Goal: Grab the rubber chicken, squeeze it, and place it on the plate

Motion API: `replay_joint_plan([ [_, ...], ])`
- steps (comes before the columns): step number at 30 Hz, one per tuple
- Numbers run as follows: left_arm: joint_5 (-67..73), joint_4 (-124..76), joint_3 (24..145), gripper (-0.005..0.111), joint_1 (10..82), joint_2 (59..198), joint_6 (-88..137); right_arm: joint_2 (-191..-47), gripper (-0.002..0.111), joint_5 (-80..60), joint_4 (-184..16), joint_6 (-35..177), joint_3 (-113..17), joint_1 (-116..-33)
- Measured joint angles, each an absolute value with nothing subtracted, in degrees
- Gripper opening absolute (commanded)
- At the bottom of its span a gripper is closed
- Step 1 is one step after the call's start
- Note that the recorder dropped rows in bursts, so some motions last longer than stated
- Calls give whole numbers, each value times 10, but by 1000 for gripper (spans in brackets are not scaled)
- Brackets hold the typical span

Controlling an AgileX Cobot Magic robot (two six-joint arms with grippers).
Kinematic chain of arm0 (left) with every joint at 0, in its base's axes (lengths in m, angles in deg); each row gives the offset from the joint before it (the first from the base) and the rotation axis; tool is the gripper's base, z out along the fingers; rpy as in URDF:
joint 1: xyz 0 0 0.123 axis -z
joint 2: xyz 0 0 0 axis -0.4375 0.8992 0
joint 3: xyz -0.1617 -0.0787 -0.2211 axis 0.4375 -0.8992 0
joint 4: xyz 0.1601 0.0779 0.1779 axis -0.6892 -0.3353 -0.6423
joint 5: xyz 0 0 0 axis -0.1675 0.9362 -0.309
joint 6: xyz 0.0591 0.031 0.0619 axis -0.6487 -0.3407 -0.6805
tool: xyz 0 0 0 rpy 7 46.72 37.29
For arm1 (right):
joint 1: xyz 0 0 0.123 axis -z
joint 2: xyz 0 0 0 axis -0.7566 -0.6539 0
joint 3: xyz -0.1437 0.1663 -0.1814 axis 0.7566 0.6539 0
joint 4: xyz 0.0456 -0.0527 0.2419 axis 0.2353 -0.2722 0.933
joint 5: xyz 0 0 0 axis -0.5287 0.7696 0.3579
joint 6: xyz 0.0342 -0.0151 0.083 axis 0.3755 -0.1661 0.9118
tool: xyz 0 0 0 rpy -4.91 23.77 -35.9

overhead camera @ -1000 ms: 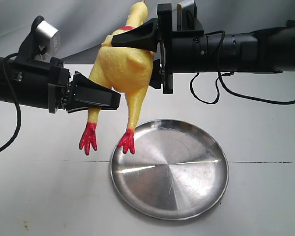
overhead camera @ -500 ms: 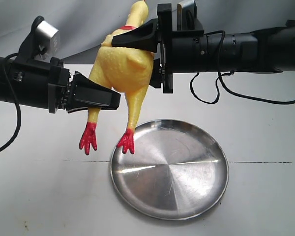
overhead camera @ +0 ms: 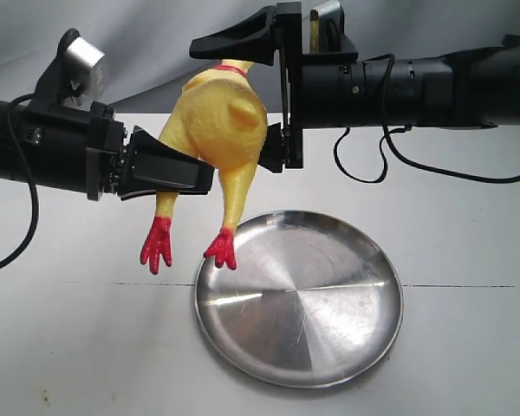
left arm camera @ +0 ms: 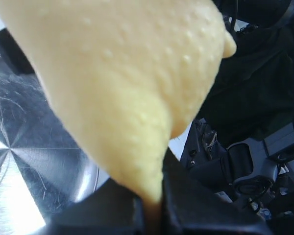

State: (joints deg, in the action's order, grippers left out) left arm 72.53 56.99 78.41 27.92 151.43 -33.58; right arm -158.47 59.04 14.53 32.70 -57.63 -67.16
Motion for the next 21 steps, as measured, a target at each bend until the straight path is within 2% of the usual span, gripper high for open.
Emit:
replay_joint_plan([
  [9, 725, 583, 784, 0, 279, 1514, -337, -1585, 105, 591, 128, 331, -576, -670],
  [17, 724, 601, 784, 0, 319, 1514, -353, -1585, 105, 593, 119, 335, -576, -656],
  [20, 726, 601, 784, 0, 324, 1514, -355, -1585, 94, 593, 118, 335, -576, -655],
  [21, 726, 601, 784, 0, 324, 1514, -355, -1585, 80, 593, 118, 335, -576, -655],
])
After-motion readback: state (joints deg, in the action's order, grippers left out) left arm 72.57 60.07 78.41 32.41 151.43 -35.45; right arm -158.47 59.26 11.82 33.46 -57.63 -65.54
